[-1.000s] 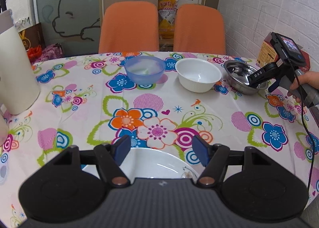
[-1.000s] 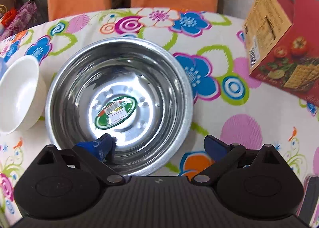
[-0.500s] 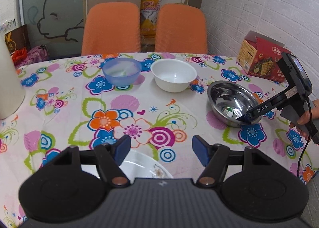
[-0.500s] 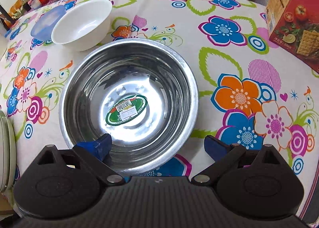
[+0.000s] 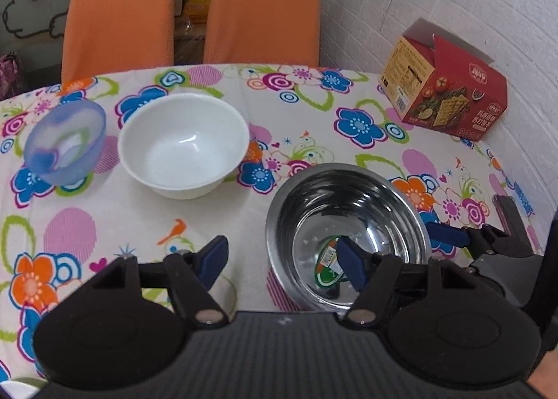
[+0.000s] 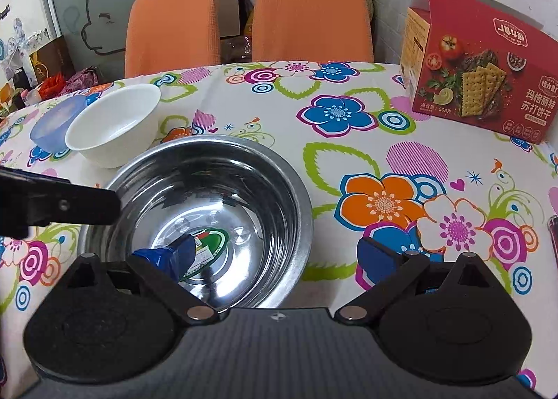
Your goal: Organize plates and bowls
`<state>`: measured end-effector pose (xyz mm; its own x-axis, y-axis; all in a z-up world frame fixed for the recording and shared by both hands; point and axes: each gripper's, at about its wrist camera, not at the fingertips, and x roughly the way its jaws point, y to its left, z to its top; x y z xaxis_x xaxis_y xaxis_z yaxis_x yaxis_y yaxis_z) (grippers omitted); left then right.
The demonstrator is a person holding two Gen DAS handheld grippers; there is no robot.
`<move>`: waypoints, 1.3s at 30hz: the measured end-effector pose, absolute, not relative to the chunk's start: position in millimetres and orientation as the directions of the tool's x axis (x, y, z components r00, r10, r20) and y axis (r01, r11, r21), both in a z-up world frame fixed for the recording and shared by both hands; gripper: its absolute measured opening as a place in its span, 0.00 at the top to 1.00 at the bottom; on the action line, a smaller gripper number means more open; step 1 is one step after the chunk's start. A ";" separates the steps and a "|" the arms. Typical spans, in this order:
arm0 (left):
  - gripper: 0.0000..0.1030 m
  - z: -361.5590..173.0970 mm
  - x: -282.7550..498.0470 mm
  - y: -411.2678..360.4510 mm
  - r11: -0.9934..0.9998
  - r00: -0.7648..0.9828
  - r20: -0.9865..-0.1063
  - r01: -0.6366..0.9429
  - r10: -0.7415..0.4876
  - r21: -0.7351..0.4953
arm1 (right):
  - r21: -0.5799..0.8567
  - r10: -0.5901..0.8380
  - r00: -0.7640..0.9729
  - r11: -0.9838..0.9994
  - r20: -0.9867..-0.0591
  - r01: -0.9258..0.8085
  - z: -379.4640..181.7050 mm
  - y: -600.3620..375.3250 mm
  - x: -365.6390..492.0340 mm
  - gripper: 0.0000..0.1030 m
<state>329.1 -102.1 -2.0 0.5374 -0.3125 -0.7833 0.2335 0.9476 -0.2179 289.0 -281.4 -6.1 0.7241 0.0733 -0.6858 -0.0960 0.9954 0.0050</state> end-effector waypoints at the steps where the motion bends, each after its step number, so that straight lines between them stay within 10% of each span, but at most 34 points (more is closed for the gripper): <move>1: 0.33 -5.6 333.8 -106.7 0.947 0.535 -0.786 0.241 -0.311 -0.211 | -0.002 0.070 0.725 0.995 -0.686 -0.097 -7.9 -281.0 291.1 0.16; 19: 0.52 -38.8 348.3 -131.2 0.960 0.514 -0.823 0.252 -0.239 -0.122 | 0.012 0.155 0.765 0.982 -0.626 -0.188 -18.9 -279.4 284.4 0.17; 25: 0.85 -34.1 341.0 -125.7 0.964 0.495 -0.843 0.247 -0.209 -0.095 | 0.035 0.223 0.758 0.966 -0.613 -0.255 -10.3 -263.8 268.8 0.25; 39: 0.87 -12.1 207.9 -74.3 0.948 0.511 -0.822 0.301 -0.250 -0.100 | 0.030 0.262 0.786 0.954 -0.561 -0.297 -0.1 -223.6 145.9 0.24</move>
